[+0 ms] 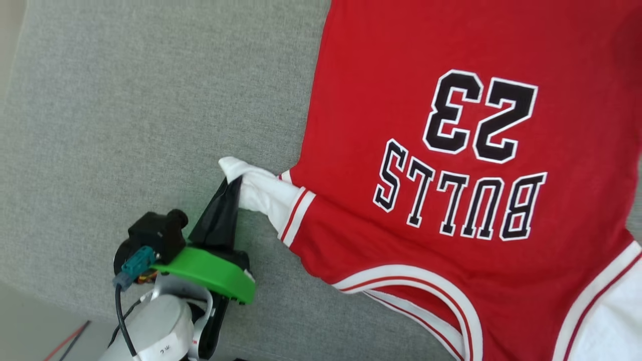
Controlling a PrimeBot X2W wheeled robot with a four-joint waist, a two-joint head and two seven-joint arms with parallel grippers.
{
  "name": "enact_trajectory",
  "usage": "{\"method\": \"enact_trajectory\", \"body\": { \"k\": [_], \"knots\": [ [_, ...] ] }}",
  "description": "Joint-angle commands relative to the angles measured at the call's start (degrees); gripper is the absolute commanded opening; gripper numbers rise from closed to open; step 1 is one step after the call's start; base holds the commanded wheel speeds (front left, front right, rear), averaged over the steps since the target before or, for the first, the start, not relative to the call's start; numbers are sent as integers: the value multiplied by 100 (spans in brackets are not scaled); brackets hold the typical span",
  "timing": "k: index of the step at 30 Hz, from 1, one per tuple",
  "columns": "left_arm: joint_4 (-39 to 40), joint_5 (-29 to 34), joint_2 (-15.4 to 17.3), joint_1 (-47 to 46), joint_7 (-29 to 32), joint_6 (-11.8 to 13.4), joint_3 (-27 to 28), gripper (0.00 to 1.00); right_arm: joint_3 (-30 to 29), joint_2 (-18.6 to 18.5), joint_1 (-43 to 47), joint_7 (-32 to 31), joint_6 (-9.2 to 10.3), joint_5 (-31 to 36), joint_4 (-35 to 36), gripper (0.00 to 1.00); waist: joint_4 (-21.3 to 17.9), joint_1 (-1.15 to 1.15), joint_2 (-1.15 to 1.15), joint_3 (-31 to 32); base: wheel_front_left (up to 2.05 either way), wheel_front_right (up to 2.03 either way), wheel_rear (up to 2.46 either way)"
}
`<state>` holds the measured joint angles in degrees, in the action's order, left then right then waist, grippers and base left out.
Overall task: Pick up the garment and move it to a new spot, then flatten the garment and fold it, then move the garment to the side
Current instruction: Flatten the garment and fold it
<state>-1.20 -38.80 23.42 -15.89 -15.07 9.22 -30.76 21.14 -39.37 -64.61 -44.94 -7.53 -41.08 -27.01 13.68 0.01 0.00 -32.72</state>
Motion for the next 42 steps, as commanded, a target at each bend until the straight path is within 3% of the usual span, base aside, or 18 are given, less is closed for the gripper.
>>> {"method": "enact_trajectory", "body": {
  "k": [1,10,17,23,30,38,39,40,41,42],
  "knots": [
    [-41,-24,74,153,8,-12,39,0,98,-131,175,87,4,-154,100,0,-234,-1,0,564,0,0,0],
    [-57,-147,298,716,53,129,108,0,427,-959,1361,695,4,-954,805,0,-607,-1,0,1436,0,0,0],
    [-47,-273,454,1165,90,241,165,0,337,-1524,3034,1163,4,-1400,1420,0,-925,-1,0,1995,0,0,0],
    [-22,-347,544,1438,123,314,182,0,101,-1711,4676,1376,4,-1668,1781,0,-1107,-1,0,2320,0,0,0],
    [18,-372,604,1541,158,352,176,0,-321,-1407,6571,1469,4,-1863,1962,0,-1178,-1,0,2444,0,0,0],
    [-2,-350,621,1483,186,351,137,0,-652,-517,7749,1603,4,-1626,1623,0,-1147,-1,0,2387,0,0,0],
    [-5,-350,620,1475,188,351,135,0,-714,-432,7756,1665,4,-1598,1631,6,-1148,-1,0,2388,0,0,0],
    [-8,-353,621,1477,186,359,138,0,-812,-347,7738,1740,4,-1569,1653,67,-1164,-1,0,2393,0,0,0],
    [-8,-353,622,1481,185,365,139,0,-902,-308,7711,1808,4,-1513,1676,100,-1174,-1,0,2394,0,0,0],
    [-8,-354,623,1487,184,371,138,0,-1005,-292,7676,1860,4,-1432,1718,100,-1185,-1,0,2400,0,0,0]
  ]
}}
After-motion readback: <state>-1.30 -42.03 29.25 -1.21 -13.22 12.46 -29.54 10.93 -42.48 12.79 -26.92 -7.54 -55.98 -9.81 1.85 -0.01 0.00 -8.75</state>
